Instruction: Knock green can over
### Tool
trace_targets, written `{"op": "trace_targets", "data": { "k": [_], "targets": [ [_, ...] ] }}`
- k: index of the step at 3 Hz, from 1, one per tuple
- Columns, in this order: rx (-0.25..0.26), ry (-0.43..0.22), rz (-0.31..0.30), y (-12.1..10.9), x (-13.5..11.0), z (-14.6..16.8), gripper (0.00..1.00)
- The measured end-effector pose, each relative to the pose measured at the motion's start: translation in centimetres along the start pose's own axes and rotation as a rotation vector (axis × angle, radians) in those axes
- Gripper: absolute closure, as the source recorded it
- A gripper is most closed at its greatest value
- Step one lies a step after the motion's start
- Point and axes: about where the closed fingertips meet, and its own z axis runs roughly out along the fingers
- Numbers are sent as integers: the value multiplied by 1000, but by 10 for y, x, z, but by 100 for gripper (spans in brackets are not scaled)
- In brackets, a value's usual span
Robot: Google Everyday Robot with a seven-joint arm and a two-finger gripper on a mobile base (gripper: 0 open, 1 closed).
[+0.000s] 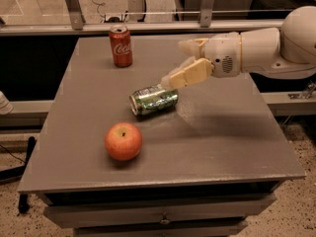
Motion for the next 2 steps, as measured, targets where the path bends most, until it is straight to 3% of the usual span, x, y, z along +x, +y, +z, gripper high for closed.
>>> {"op": "trace_targets", "data": {
  "k": [1, 2],
  "targets": [
    [12, 6, 7, 1, 13, -8, 0],
    [70, -15, -22, -10, 29, -36, 0]
  ]
}}
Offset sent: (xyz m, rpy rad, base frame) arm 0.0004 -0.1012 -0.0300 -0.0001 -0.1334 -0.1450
